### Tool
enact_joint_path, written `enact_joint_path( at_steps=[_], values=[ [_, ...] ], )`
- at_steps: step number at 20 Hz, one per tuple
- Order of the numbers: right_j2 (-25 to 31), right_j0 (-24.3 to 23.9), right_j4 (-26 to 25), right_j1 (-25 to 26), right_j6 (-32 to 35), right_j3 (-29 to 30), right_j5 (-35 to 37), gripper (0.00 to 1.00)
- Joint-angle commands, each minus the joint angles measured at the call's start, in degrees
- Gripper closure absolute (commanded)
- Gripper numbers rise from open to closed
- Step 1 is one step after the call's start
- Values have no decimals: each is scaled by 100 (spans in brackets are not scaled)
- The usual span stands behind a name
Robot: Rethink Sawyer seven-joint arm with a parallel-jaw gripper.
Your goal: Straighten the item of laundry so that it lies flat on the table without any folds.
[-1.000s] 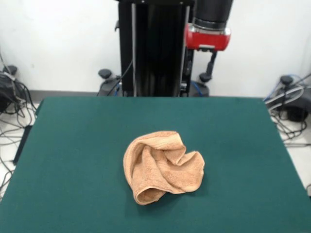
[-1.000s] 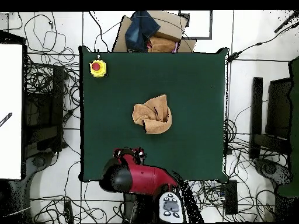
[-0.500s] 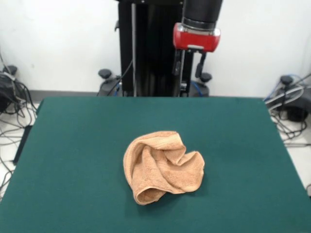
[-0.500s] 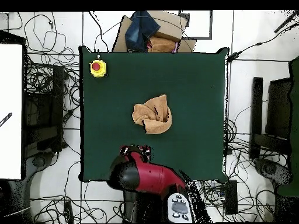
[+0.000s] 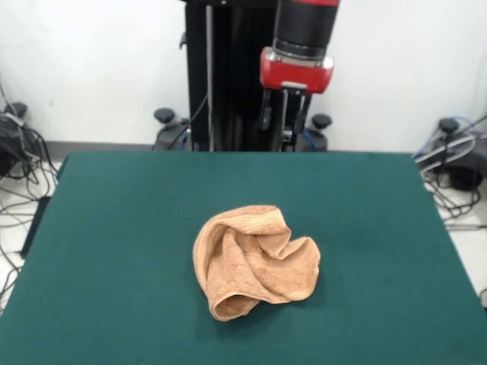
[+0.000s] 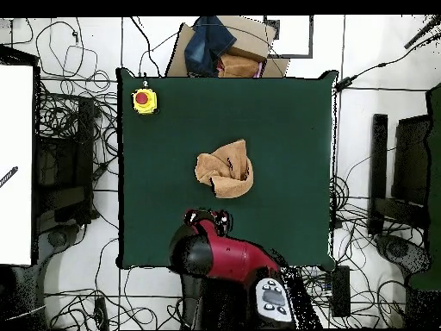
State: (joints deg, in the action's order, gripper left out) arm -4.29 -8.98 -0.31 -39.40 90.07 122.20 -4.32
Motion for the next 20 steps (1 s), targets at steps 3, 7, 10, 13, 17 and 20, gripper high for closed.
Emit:
enact_joint_path(
  at_steps=[3,7,10,13,17,20],
  values=[
    [446,-411,-181,893,1087,-527,-881,0],
    [558,-527,-164,1123,1055,-624,-981,0],
    [644,-695,-182,1216,1006,-723,-940,0],
    [708,-820,-69,1251,1004,-839,-784,0],
    [676,-813,334,1354,1184,-1066,-661,0],
    [631,-873,584,1471,1212,-1393,-502,0]
  ],
)
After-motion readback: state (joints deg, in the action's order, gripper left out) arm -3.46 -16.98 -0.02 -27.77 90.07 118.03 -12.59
